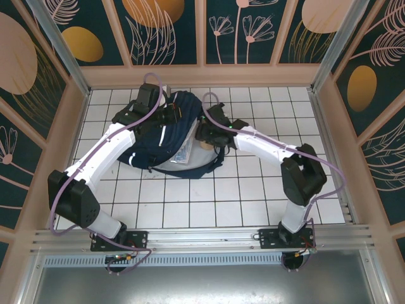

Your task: Pack the student bag

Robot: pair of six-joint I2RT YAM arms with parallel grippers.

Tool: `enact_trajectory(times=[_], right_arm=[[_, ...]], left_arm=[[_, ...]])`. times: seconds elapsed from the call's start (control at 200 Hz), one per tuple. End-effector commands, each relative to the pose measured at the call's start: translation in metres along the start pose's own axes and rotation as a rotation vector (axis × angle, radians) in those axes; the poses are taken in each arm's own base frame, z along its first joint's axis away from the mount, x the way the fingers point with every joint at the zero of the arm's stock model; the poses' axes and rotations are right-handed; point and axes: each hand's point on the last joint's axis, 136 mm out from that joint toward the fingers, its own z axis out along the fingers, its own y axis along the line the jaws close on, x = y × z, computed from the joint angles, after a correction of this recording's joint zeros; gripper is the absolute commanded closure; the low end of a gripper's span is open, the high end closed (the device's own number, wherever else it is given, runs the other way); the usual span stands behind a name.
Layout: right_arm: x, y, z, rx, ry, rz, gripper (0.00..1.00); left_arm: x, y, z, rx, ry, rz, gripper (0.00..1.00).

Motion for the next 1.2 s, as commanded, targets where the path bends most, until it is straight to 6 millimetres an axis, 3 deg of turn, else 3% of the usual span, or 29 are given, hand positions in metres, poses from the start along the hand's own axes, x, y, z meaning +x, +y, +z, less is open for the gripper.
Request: enact_trajectory(times=[0.0,0.16,0.28,0.34,0.415,0.54,0.63,0.941,1.166,1.196], right_arm=[[0.021,0.005,0.021,0.020,0.058,0.063,0.51],[0.049,-0.003,0.043,0.068,0.104,0.090,0.50],[0.055,-0.007,0.056,0.083,0.119,0.078,0.48],[0.055,-0.007,0.060,0.091,0.118,0.057,0.41],[0.051,-0.006,0.058,0.096,0.109,0.036,0.25],[0.041,-0.005,0.042,0.092,0.068,0.024,0.12],[0.033,-0.011,0.027,0.104,0.029,0.019,0.10],[0.010,-0.084,-0.029,0.161,-0.102,0.169,0.08],[-0.004,-0.116,-0.054,0.168,-0.154,0.228,0.09],[-0.007,-0.116,-0.058,0.162,-0.163,0.225,0.09]], left_arm=[[-0.027,-0.021,-0.025,0.079,-0.115,-0.009,1.00],[-0.026,-0.021,-0.027,0.089,-0.117,-0.017,1.00],[-0.024,-0.021,-0.026,0.094,-0.112,-0.021,1.00],[-0.023,-0.021,-0.025,0.095,-0.109,-0.024,1.00],[-0.022,-0.021,-0.024,0.097,-0.107,-0.028,1.00],[-0.020,-0.020,-0.022,0.096,-0.102,-0.033,1.00],[-0.018,-0.021,-0.017,0.109,-0.094,-0.045,1.00],[-0.018,-0.034,0.017,0.202,-0.055,-0.160,1.00],[-0.028,-0.063,0.047,0.224,-0.063,-0.171,1.00],[-0.023,-0.063,0.062,0.206,-0.044,-0.172,1.00]])
